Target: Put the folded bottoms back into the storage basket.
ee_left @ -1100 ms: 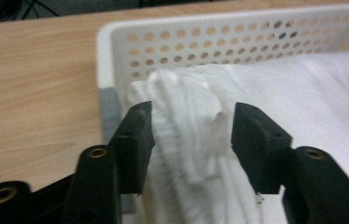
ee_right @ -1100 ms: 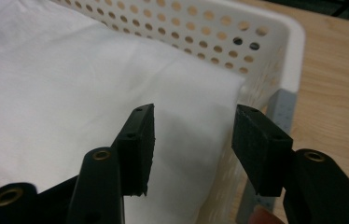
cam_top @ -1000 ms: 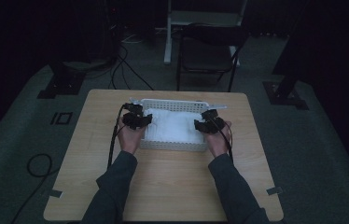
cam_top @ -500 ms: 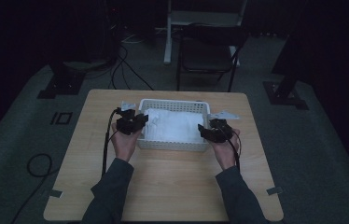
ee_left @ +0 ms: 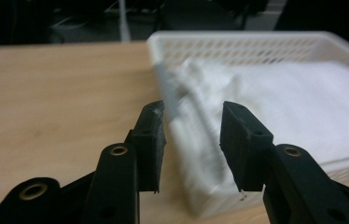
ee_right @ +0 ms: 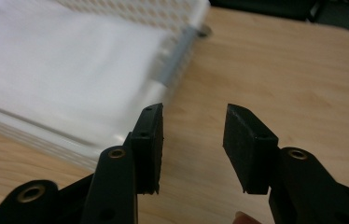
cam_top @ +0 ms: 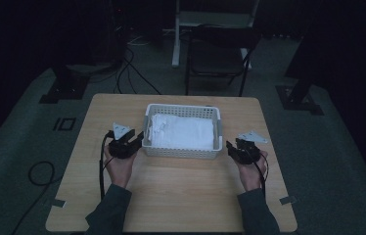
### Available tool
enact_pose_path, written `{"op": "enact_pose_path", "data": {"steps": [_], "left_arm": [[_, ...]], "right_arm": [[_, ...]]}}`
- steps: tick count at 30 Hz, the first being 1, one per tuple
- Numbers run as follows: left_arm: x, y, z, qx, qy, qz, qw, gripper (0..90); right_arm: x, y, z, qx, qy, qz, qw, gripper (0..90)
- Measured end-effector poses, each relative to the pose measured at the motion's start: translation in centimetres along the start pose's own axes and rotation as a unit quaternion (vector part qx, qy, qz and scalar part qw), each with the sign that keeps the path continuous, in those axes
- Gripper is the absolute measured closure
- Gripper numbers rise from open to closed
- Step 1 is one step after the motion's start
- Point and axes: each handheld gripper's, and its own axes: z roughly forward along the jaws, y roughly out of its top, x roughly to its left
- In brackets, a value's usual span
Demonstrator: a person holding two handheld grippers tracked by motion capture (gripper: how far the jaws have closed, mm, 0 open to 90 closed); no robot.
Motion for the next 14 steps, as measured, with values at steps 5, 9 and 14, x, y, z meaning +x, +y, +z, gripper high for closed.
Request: {"op": "enact_pose_path", "data": {"steps": [5, 9, 14], "left_arm": [[2.1, -2.2, 1.2, 0.039, 0.027, -0.017, 0.9987, 57.4], [3.3, -3.5, 2.4, 0.073, 0.048, -0.031, 0.9957, 54.8], [4.3, -4.8, 4.0, 0.114, 0.074, -0.046, 0.9897, 51.5]], "right_arm": [[-1.3, -1.7, 1.6, 0.029, -0.008, 0.019, 0.9994, 56.3], [-1.9, -2.5, 2.5, 0.046, -0.012, 0.029, 0.9985, 55.1], [-2.4, -3.0, 3.4, 0.058, -0.014, 0.032, 0.9977, 51.1]]}}
